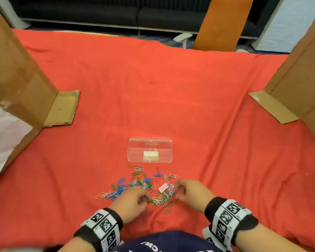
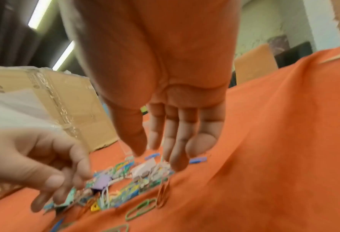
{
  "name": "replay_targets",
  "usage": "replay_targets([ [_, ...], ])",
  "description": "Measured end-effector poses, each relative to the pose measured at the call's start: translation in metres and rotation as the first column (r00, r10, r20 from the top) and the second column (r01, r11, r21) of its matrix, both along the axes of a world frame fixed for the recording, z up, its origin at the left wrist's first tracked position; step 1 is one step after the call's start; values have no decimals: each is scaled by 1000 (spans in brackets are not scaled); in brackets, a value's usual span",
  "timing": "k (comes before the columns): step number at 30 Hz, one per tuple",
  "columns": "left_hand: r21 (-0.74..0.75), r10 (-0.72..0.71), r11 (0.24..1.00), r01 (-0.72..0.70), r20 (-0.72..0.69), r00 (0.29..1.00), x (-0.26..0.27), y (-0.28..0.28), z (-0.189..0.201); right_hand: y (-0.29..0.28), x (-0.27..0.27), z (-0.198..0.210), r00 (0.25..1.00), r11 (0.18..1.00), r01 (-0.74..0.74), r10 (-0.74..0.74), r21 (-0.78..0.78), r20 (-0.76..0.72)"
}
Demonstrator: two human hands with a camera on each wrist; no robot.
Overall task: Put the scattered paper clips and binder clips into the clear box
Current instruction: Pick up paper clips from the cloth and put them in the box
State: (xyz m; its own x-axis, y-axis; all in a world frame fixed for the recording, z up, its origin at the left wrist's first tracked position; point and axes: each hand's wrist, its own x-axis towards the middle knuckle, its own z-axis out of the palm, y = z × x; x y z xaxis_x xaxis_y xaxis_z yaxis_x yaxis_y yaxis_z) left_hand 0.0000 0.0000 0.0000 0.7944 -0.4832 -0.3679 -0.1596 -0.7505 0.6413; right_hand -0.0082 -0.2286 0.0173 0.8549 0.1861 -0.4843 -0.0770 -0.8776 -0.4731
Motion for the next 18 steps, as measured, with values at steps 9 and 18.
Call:
replay_targets([
  [9, 118, -93, 990, 79, 121, 988, -6, -36, -23, 19, 8, -34, 991, 992, 128, -127, -11, 30],
  [18, 250, -74, 967, 38, 137, 988, -6, -40, -15, 3, 8, -31, 996, 996, 87, -87, -8, -8],
])
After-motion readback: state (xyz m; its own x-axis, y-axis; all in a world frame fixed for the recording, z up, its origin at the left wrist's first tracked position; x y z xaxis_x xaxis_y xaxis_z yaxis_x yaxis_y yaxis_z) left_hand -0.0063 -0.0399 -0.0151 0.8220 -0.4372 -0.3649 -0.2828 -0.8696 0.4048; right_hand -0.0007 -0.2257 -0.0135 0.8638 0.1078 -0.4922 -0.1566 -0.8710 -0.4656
